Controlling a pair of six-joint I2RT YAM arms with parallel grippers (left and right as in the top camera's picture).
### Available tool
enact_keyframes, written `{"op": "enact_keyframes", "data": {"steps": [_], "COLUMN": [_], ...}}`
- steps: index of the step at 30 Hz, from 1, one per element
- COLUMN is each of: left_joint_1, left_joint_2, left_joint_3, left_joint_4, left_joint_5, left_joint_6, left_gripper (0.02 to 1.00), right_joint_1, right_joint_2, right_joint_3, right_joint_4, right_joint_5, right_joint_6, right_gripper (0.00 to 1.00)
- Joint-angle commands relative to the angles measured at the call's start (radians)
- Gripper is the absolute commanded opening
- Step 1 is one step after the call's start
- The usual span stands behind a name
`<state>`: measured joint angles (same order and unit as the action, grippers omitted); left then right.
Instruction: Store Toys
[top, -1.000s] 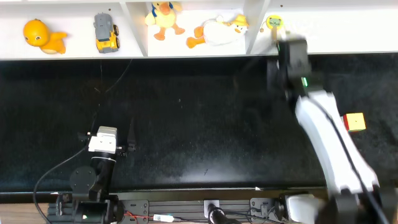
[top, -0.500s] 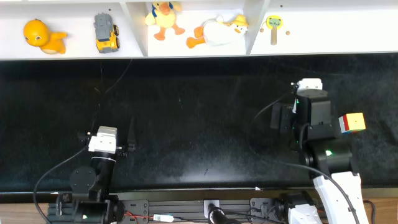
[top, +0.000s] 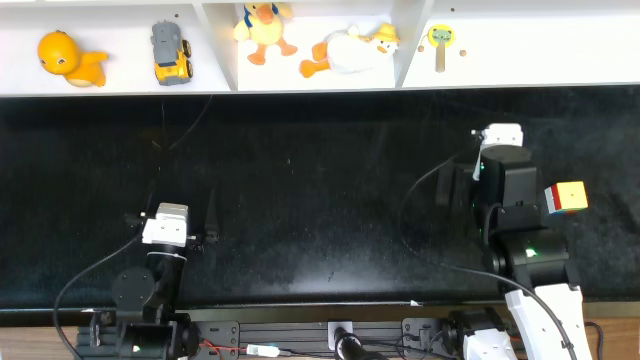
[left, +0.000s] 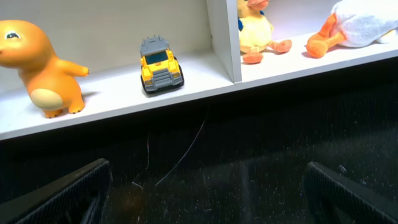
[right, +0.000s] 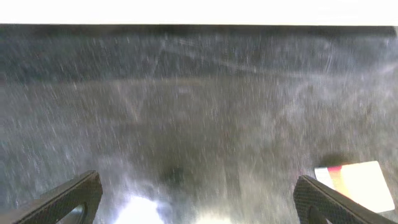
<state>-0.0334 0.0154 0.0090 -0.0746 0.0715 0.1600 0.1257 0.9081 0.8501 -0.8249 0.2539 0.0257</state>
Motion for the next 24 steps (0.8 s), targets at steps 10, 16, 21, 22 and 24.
{"op": "enact_keyframes", "data": {"steps": [10,16,21,22,24], "left_joint_1": [-0.009,-0.009,-0.009,-0.009,-0.009], "left_joint_2": [-0.013,-0.013,-0.013,-0.013,-0.013], "left_joint_3": [-0.001,-0.001,-0.001,-0.001,-0.001], "left_joint_4": [-0.003,-0.003,-0.003,-0.003,-0.003], "left_joint_5": [0.014,0.014,0.014,0.014,0.014], "left_joint_6": [-0.011,-0.011,-0.011,-0.011,-0.011], "left_gripper": [0.998,0.996,0.996,0.998,0.993], "right_joint_1": [-0.093,-0.355,-0.634,-0.673,-0.758], "right_joint_2": [0.099,0.164,0.185,0.190,0.199], "right_joint_3": [-0.007,-0.007,-0.007,-0.007,-0.008], "right_joint_4": [-0.008,0.013,0.030,0.029,0.028], "right_joint_5": [-0.003,-0.258,-0.431,-0.449,-0.464], "right_joint_6": [-0.053,-0.434,-0.655,-0.688,-0.761], "right_gripper": [0.998,0.996,0.996,0.996,0.993]}}
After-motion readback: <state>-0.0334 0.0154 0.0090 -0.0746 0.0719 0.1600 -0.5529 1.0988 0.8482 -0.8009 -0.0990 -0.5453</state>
